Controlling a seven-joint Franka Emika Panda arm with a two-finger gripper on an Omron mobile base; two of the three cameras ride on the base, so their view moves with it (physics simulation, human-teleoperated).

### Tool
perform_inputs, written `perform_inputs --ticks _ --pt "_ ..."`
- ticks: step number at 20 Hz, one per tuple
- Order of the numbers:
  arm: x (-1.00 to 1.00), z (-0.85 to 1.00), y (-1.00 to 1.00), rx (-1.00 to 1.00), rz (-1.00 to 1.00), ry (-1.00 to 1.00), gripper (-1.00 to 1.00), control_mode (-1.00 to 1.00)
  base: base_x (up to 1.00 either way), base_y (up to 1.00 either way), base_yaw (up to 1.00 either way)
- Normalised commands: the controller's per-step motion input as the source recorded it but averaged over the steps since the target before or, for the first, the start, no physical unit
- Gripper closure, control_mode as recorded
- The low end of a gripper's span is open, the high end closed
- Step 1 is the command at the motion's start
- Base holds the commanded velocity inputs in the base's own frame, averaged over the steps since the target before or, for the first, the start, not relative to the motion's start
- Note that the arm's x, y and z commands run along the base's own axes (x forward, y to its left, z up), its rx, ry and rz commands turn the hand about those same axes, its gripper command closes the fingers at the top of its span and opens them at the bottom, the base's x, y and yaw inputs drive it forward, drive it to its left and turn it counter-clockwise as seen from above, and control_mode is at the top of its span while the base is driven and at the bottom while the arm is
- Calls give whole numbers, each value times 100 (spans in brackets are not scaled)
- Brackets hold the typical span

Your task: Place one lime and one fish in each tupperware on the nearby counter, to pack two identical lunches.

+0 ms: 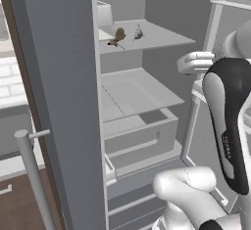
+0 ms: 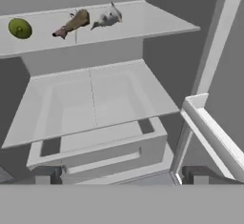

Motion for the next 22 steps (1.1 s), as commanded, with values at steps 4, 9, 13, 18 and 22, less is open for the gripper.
perform_inputs --ticks 4,9,13,18,22 --pt "72 48 32 0 1 -20 -100 -100 0 0 0" --pt "100 -9 54 1 0 -3 -100 -100 0 0 0" --pt "100 0 55 2 1 -7 -100 -100 0 0 0" --pt "100 3 58 0 0 0 -100 -100 0 0 0" --pt "100 0 12 0 8 3 -100 -100 0 0 0"
